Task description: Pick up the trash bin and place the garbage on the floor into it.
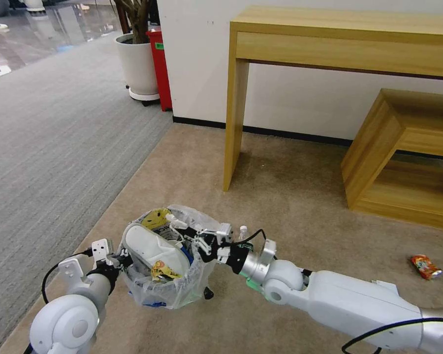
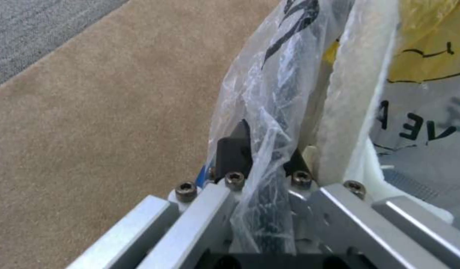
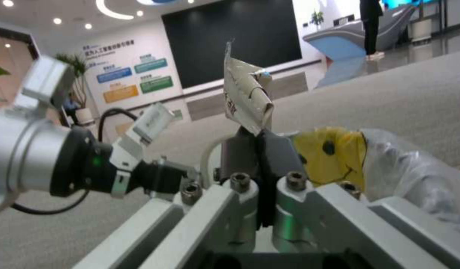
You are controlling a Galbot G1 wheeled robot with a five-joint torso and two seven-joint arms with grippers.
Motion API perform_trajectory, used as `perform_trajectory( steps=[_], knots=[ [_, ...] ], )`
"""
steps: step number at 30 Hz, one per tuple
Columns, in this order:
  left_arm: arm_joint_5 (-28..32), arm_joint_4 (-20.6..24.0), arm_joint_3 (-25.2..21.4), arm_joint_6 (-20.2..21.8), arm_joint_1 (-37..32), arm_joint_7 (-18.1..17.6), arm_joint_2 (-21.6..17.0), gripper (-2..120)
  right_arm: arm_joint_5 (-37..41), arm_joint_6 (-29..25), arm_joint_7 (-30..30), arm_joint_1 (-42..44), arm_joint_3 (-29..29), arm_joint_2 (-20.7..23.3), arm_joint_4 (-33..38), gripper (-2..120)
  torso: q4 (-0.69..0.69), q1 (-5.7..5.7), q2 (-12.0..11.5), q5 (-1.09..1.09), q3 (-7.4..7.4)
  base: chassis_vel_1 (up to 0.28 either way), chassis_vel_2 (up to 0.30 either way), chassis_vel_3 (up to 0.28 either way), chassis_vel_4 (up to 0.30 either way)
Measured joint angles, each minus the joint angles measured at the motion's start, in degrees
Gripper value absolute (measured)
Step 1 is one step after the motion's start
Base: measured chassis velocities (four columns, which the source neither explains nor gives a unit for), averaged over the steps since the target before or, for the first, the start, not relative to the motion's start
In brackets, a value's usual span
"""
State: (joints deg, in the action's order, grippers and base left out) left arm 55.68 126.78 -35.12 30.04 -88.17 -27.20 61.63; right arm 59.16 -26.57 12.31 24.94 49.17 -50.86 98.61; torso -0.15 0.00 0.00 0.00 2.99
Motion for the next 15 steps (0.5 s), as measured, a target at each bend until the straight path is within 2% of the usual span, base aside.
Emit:
perform_trajectory(
  steps=[2,5,6,9,10,12,15],
  knots=[
    [0.03,0.11,-0.16,-0.02,-0.08,-0.05,0.02,0,-0.12,0.25,-0.27,-0.14,0.25,-0.24,-0.18,7,0.00,0.00,0.00,-0.01,0.00,0.000,0.000,0.000,0.000],
    [0.08,0.58,-0.47,-0.10,-0.40,-0.09,0.14,0,-0.74,1.03,-0.98,0.01,0.45,-0.28,-0.39,22,-0.01,0.00,0.00,0.00,0.00,0.000,0.000,0.000,0.000],
    [0.08,0.58,-0.47,-0.10,-0.40,-0.09,0.14,0,-0.74,1.03,-0.98,0.01,0.45,-0.28,-0.39,22,-0.01,0.00,0.00,0.00,0.00,0.000,0.000,0.000,0.000],
    [0.09,0.84,-0.47,-0.11,-0.49,-0.12,0.40,0,-1.17,1.17,-0.99,0.55,0.16,0.03,-0.38,36,-0.01,0.00,0.00,0.00,0.00,0.000,0.000,0.000,0.000],
    [0.09,0.84,-0.47,-0.11,-0.49,-0.12,0.40,0,-1.17,1.17,-0.99,0.55,0.16,0.03,-0.38,36,-0.01,0.00,0.00,0.00,0.00,0.000,0.000,0.000,0.000],
    [0.06,0.84,-0.46,-0.12,-0.52,-0.13,0.44,0,-1.34,1.16,-0.98,0.90,-0.22,0.11,-0.38,48,-0.01,0.00,0.00,0.00,0.00,0.000,0.000,0.000,0.000],
    [0.05,0.82,-0.47,-0.12,-0.53,-0.14,0.44,0,-1.56,1.07,-0.92,1.36,-0.79,0.17,-0.22,56,-0.01,0.00,0.00,0.00,0.00,0.000,0.000,0.000,0.000]
  ],
)
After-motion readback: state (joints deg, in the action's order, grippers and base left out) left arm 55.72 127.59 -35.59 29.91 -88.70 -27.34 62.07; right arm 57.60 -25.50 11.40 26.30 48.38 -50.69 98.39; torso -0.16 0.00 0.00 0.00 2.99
